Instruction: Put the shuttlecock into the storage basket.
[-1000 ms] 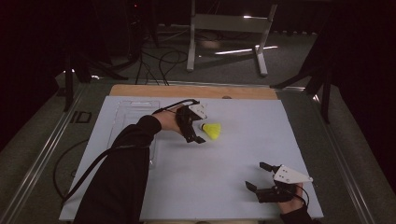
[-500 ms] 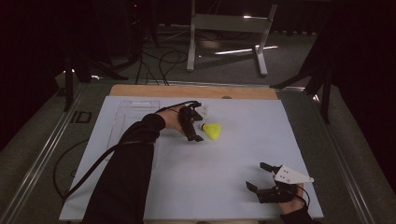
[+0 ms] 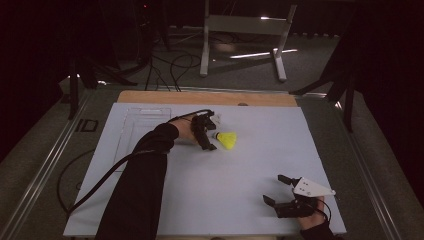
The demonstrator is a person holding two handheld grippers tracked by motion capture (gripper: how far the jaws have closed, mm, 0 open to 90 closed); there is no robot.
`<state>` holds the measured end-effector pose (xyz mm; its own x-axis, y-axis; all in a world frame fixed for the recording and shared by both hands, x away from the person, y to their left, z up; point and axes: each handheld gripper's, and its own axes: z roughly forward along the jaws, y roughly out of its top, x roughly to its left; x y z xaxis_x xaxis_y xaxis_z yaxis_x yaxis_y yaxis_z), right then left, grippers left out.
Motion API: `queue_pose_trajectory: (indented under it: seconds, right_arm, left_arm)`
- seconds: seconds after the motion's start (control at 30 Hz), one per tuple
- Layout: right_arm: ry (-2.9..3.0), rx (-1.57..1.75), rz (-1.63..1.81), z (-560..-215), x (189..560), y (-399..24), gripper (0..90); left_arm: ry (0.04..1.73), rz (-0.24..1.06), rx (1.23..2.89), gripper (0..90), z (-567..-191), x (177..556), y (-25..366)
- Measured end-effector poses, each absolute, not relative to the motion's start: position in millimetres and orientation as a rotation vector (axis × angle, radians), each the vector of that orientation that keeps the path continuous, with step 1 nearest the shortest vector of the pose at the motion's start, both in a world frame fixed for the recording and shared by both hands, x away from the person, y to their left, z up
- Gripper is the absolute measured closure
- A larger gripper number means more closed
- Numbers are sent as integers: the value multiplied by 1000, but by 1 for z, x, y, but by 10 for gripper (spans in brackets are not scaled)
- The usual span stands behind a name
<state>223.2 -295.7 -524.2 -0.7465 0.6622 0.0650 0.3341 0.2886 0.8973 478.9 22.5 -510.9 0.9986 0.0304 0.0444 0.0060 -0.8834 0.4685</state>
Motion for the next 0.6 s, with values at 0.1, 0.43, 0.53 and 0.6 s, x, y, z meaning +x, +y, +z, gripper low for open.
queue_pose_trajectory:
  seconds: [0.1,0.43,0.53,0.6]
  right_arm:
    - [2241,906,1444,-524,223,-296,87]
    - [2245,906,1447,-525,223,-296,87]
    - [2246,907,1451,-525,223,-296,87]
    - [2247,906,1450,-525,223,-296,87]
  left_arm:
    - [7,82,2665,156,-513,480,19]
    - [-11,158,2706,292,-520,483,12]
    - [-21,172,2690,336,-521,484,10]
    - [-41,185,2694,364,-521,484,8]
